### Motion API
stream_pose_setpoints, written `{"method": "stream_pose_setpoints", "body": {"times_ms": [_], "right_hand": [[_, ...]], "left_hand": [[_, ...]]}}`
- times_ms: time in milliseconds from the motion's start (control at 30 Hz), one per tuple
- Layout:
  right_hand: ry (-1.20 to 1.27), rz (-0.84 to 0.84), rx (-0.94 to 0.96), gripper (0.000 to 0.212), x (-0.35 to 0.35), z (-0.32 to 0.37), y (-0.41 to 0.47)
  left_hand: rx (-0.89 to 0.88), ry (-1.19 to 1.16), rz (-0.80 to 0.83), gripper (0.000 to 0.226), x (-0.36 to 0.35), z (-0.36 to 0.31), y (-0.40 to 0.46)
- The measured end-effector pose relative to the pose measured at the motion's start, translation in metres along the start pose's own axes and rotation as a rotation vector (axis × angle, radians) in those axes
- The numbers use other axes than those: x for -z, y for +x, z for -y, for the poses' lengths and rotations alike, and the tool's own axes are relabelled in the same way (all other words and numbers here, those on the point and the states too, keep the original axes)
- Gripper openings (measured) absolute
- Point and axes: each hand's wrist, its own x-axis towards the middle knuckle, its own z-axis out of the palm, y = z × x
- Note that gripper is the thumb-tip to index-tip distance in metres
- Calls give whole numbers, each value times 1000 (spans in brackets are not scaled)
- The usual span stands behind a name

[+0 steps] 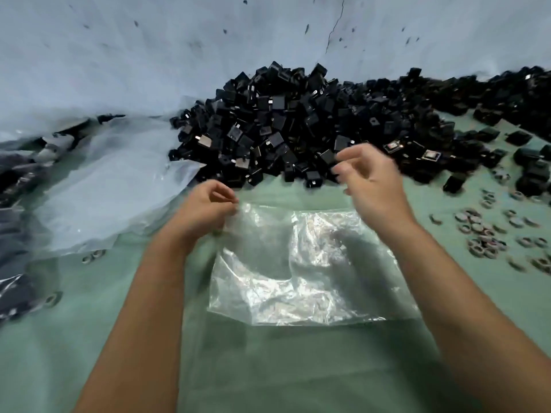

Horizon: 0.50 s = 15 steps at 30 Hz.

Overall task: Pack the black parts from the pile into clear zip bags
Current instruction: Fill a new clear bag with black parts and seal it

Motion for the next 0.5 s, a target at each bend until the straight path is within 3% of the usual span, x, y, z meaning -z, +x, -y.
{"method": "stream_pose_setpoints", "body": {"times_ms": [67, 133, 233, 300, 367, 500], "right_hand": [[-165, 230, 67, 23, -27, -4, -15], [-443, 435, 150, 33, -50, -15, -32], [-708, 515, 224, 44, -63, -30, -42], [-705, 559, 197, 58, -61, -35, -39], [-734, 576, 211, 58, -60, -39, -36], [-714, 560, 234, 50, -57, -44, -34]], "left_hand": [[-42, 435, -287, 26, -8, -13, 1], [-195, 539, -462, 26, -36, -30, -11], [-393, 412, -276, 32, -101, -38, -40], [-351, 520, -131, 50, -125, -20, -51], [-259, 674, -65, 71, -119, 4, -51], [-161, 921, -119, 82, -82, 43, -40]]}}
